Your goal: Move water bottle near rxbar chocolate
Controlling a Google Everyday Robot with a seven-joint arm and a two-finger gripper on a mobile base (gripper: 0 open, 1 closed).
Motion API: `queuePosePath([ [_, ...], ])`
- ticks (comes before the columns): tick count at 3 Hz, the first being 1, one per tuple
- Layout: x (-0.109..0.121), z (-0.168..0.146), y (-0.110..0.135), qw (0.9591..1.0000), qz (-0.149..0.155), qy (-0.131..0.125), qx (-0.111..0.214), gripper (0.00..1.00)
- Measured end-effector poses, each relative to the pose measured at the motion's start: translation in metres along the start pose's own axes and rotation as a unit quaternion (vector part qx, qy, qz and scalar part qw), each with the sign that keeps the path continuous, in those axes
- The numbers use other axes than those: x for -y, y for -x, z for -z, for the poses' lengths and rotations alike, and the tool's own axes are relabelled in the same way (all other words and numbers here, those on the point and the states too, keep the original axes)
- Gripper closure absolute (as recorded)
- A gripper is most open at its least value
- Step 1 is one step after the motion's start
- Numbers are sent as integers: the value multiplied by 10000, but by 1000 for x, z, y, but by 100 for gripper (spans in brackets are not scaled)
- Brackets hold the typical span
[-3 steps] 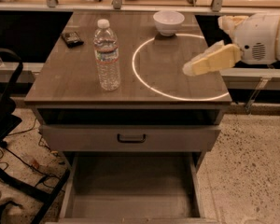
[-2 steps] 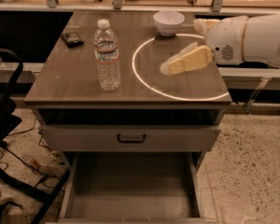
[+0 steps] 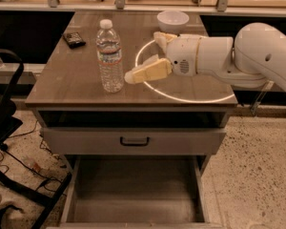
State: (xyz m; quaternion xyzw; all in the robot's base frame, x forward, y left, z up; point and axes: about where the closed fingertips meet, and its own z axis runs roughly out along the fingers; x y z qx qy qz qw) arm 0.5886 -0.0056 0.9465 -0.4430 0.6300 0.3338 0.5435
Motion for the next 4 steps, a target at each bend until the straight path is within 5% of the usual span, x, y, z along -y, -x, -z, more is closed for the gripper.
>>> queuePosePath([
  [1,-7,-37,-5,9985,-163,332,398,0],
  [2,-7,-57,-7,9979,-169,400,490,0],
  [3,-9,-78,-7,9973,-82,420,604,18],
  [4,-12,-81,-6,9971,-65,444,615,49],
])
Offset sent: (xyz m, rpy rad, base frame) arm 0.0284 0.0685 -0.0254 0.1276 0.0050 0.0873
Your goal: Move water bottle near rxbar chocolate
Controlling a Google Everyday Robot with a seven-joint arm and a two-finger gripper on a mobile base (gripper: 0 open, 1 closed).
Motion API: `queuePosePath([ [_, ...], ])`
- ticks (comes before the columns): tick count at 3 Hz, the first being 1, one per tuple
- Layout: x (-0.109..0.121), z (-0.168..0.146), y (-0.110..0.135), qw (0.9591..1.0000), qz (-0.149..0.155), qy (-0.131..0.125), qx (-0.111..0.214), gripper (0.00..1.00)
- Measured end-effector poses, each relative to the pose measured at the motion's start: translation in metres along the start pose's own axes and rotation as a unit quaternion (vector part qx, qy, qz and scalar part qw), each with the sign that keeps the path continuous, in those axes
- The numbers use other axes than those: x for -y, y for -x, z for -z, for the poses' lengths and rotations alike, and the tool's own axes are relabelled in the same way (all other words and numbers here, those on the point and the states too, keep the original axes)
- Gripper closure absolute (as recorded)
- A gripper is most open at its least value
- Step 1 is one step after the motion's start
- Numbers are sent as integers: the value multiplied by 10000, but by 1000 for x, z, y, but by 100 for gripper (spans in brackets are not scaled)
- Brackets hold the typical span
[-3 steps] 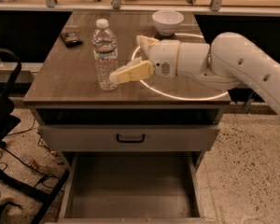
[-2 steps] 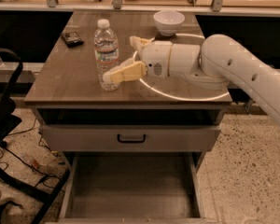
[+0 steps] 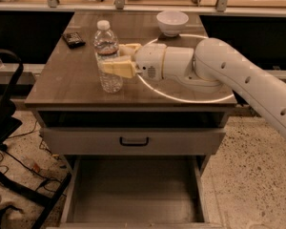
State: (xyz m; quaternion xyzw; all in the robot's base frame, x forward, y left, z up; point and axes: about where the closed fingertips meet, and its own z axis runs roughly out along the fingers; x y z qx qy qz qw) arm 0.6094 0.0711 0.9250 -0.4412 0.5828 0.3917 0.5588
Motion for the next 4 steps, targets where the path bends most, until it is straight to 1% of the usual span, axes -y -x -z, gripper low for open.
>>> queuePosePath([
  [2,-3,-4,1,10000,7,39,4,96],
  [3,-4,-5,2,10000,10,51,5,100],
  [4,6,-10,21,10000,60,-36,-52,100],
])
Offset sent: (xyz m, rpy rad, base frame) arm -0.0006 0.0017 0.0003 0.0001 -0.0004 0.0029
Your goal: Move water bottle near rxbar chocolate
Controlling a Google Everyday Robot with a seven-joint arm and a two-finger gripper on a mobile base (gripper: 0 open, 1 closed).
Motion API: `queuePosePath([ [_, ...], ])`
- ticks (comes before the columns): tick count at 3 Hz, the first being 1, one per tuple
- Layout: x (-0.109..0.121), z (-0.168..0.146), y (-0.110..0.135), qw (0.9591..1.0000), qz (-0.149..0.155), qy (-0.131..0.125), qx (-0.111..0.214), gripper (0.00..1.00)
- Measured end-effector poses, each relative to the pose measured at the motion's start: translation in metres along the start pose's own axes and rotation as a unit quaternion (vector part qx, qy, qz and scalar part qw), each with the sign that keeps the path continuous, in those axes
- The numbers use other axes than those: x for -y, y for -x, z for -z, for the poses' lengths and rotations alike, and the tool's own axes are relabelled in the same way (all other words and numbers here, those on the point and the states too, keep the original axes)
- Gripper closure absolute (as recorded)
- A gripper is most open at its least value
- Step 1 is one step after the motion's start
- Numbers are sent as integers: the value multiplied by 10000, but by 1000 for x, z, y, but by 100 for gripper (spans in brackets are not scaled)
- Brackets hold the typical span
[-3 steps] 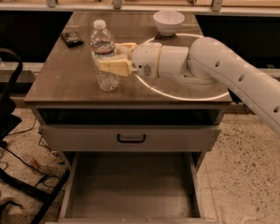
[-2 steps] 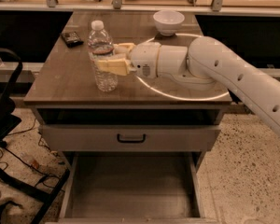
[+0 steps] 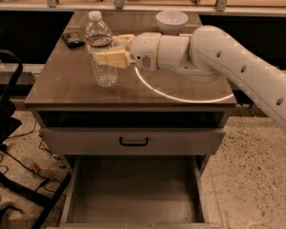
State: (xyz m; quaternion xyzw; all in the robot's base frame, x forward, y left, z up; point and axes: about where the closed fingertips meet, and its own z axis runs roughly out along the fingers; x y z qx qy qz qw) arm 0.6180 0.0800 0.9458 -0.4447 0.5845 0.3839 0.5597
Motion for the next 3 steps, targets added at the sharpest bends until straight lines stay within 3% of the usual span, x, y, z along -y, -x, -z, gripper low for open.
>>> queuePosePath([
  [1,27,-9,32,9991,27,-413,-85,100],
  [2,70,-27,59,9929,-29,-1178,-164,100],
  [3,106,-40,71,9831,-99,-1821,-185,100],
])
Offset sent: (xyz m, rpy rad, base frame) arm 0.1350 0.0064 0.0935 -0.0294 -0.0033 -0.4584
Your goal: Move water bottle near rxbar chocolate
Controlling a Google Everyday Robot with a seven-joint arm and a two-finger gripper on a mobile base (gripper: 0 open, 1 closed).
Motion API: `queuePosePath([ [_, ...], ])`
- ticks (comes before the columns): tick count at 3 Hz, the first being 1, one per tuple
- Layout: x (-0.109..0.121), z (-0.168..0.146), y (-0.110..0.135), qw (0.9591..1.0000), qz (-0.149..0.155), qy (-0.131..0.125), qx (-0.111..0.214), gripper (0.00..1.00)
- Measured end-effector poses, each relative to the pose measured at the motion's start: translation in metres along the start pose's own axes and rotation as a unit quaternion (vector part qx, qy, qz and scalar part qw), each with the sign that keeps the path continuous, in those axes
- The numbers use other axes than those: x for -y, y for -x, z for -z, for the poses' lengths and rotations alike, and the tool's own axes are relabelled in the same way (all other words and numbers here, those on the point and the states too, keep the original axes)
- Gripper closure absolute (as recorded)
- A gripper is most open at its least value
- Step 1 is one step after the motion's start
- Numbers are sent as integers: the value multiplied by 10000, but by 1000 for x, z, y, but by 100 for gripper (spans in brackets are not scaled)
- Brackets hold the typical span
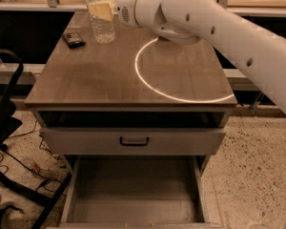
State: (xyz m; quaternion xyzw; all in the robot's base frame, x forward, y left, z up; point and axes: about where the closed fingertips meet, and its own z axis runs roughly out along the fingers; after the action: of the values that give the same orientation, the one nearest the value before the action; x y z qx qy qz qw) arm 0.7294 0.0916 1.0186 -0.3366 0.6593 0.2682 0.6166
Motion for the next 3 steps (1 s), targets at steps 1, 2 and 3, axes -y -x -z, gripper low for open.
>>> queuePosePath([
  [1,11,-4,-1,9998,-66,-171,2,100],
  [2,10,-10,-2,9998,-54,-174,-23,100],
  [3,21,-41,-9,9997,2,-249,1,100],
])
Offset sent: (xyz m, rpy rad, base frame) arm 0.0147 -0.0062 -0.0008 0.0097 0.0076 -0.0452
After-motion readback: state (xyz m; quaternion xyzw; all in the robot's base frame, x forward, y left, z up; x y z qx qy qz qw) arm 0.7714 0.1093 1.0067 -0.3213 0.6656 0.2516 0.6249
